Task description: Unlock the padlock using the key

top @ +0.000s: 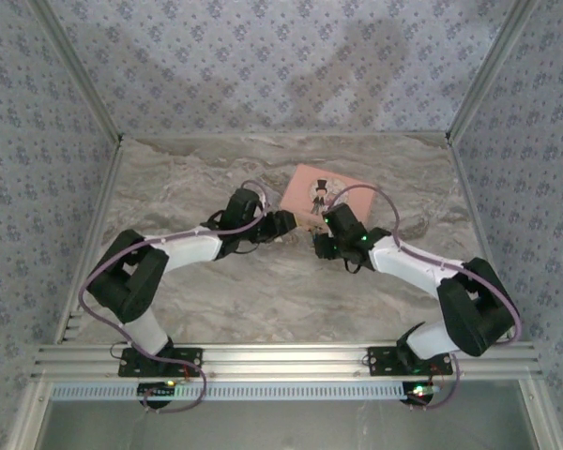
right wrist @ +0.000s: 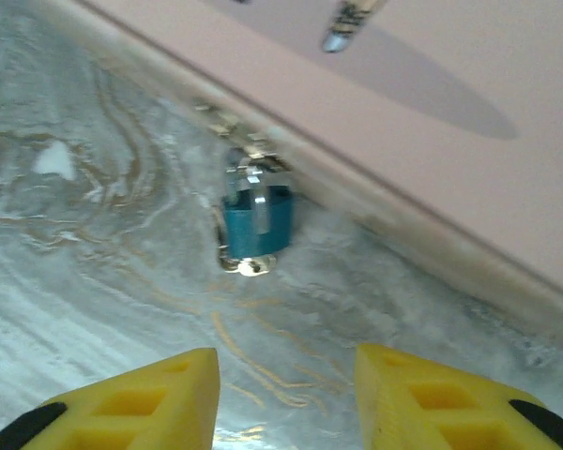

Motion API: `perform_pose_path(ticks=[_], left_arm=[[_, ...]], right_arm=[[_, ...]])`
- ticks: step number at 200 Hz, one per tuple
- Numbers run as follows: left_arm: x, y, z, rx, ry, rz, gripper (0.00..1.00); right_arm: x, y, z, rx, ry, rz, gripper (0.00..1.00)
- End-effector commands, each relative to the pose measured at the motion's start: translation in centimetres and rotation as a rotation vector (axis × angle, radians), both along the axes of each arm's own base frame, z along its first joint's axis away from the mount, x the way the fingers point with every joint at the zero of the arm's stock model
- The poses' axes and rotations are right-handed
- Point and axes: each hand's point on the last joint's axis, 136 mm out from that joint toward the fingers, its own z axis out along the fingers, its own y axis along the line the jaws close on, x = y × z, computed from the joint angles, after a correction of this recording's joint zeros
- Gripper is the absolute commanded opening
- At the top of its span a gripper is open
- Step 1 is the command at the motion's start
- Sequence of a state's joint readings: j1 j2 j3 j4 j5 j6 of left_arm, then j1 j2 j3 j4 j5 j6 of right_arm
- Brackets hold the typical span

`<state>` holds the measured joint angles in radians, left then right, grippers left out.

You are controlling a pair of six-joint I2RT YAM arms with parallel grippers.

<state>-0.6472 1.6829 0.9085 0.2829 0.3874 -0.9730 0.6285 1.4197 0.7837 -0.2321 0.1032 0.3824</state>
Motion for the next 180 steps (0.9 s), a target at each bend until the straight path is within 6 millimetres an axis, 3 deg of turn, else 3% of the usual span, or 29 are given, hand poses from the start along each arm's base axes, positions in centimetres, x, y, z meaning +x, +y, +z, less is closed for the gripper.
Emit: perform_pose_path(ticks=[1,74,130,180], left_arm=[[1.9,1.5,1.6,0.079,-0.078,0.022,0.49],[5.5,2.8,2.7,0.116,-0.118,0.096,0.49],[6.0,3.1,3.1,0.112,-0.120,0.105,0.49],[6.1,3.3,3.0,0.107,-0.115,0.105,0.49]], right_arm=[[0.4,0.1,0.4,-0.004,-0.073,-0.057,0.47],[2.4,1.3,-1.7,-0.072,-0.088,-0.137,0.51],[2.9,2.3,-3.6,-0.111,-0.094,-0.189,0.51],[2.7,1.7,-5.6,-0.148,-0.064,-0.224,0.42]])
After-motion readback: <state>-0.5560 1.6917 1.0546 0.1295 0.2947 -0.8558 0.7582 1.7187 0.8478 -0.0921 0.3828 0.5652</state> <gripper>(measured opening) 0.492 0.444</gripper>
